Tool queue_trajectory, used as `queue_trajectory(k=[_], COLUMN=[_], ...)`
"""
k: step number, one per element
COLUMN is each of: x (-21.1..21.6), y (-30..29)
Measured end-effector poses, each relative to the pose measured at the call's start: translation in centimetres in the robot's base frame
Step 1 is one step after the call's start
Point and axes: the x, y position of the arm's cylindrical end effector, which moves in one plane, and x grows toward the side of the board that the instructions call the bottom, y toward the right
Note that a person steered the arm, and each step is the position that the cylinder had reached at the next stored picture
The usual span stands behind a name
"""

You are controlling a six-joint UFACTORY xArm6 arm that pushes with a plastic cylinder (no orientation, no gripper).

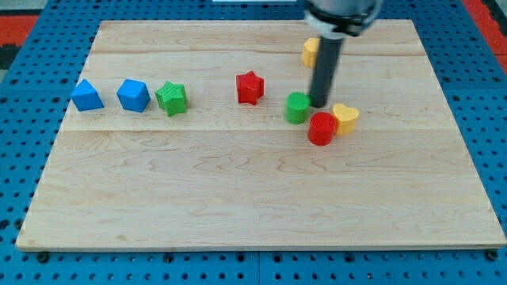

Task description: Push the green circle below the red star

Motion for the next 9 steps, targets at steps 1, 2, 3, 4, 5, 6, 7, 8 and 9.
queue_trajectory(k=[1, 2, 3, 4, 5, 6, 7, 8, 9], x=[0.8, 4.0, 3.9, 4.0, 7.4, 12.2, 9.8, 7.3, 5.8], y=[-2.8, 0.3, -5.0, -7.6, -3.1, 3.2, 8.5, 6.7, 2.2])
